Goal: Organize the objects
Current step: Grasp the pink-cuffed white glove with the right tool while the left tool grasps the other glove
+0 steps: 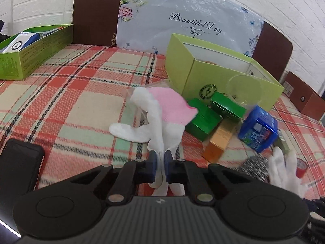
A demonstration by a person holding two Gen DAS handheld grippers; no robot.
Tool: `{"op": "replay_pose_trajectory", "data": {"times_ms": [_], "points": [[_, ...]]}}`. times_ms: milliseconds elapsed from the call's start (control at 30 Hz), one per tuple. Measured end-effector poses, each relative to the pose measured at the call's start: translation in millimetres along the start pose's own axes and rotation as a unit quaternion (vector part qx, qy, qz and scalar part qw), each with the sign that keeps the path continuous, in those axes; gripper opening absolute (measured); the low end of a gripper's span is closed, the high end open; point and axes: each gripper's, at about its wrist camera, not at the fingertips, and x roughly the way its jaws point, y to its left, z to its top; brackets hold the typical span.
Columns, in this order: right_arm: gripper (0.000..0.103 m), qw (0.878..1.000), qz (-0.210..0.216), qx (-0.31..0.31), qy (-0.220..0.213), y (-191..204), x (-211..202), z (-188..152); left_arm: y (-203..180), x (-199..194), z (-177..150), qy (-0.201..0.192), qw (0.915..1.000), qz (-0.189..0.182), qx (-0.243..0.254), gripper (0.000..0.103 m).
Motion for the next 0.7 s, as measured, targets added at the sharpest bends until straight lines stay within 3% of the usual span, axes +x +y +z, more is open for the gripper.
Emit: {"op": "replay_pose_trajectory", "data": {"times_ms": [33,67,200,267,300,333,367,400,567,700], "points": [[0.015,1.000,0.007,-0.003,-0.002,1,-2,2,-3,-10,-7,0.003,1.0000,-0.005,0.005,0.008],[0.012,1.000,0.018,-0.001,-0.001,-1,-4,3,-7,-22,-16,0.008,0.9998,-0.012,0.013,0.008],[0.010,0.997,0.078,0.006,0.012,-11,-19,-1,-18,-51,-46,0.021,0.9991,-0.004,0.036,0.011],[0.012,0.995,0.092,-0.003,0.034,-14,-25,-8,-17,-55,-49,0.020,0.9995,0.002,0.024,0.029],[0.019,0.995,0.091,-0.003,0.035,-16,-28,-11,-15,-56,-48,0.019,0.9998,0.004,0.011,0.035],[0.038,0.996,0.087,0.004,0.030,-20,-32,-15,-13,-56,-46,0.015,0.9998,0.011,-0.007,0.050],[0.047,0.996,0.079,0.009,0.029,-23,-35,-16,-12,-56,-43,0.008,0.9996,0.019,-0.020,0.066],[0.058,0.997,0.068,0.011,0.021,-26,-39,-16,-11,-55,-40,0.000,0.9992,0.029,-0.028,0.070],[0.066,0.998,0.039,-0.010,-0.039,-22,-49,-6,-21,-41,-23,-0.010,0.9989,0.044,-0.010,0.071],[0.067,0.998,0.049,-0.034,-0.032,-7,-31,-2,-27,-28,-22,0.000,0.9993,0.038,-0.002,0.071]]}}
